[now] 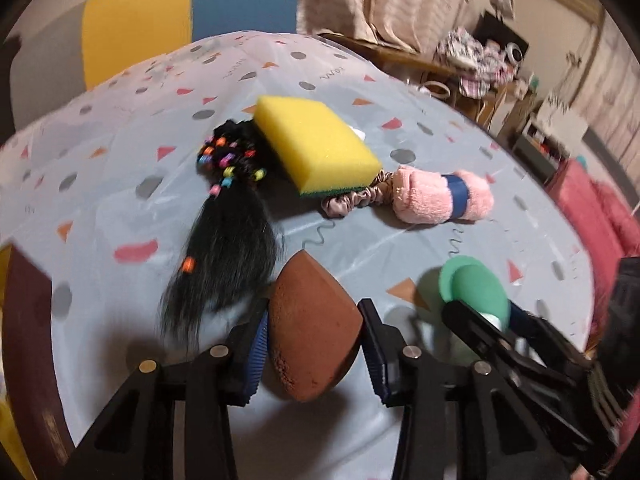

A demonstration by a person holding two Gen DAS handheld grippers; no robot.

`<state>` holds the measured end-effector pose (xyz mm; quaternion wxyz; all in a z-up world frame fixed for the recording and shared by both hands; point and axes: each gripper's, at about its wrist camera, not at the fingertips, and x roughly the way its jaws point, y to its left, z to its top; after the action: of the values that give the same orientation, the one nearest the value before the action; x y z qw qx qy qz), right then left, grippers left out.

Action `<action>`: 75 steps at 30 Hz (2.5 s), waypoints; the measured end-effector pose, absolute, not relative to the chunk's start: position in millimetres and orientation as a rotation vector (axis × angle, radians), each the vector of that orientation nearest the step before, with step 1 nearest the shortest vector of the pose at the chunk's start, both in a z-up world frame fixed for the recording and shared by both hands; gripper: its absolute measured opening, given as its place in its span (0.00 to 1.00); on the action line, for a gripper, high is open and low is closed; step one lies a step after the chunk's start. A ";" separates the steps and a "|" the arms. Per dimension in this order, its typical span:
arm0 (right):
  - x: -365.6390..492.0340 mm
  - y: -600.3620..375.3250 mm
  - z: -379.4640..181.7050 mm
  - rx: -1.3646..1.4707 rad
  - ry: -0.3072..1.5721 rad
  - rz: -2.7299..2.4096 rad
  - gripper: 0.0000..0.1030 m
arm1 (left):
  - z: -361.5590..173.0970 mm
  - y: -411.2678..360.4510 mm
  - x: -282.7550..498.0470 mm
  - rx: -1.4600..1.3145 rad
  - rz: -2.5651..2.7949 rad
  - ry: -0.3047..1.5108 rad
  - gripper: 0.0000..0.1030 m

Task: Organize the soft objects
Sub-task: 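Carry the brown sponge into the gold tray and release it with the left tool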

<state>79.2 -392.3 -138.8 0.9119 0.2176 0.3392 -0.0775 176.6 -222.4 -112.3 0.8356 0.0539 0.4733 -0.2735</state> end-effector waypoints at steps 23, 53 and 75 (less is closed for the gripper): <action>80.7 -389.5 -138.4 0.422 0.709 -0.171 0.65 | -39.7 -12.4 114.9 -0.269 -0.389 0.844 0.42; 85.9 -378.9 -136.8 0.339 0.748 -0.210 0.64 | -47.8 185.4 100.3 -0.415 0.161 0.748 0.55; 86.2 -247.0 -54.5 0.273 0.654 0.186 0.51 | -61.0 116.1 84.1 -0.392 -0.026 0.787 0.55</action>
<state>86.2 -247.0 -54.5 0.9336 0.1335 0.3199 0.0909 84.1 116.1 -61.0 0.9048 -0.1899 0.3808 -0.0126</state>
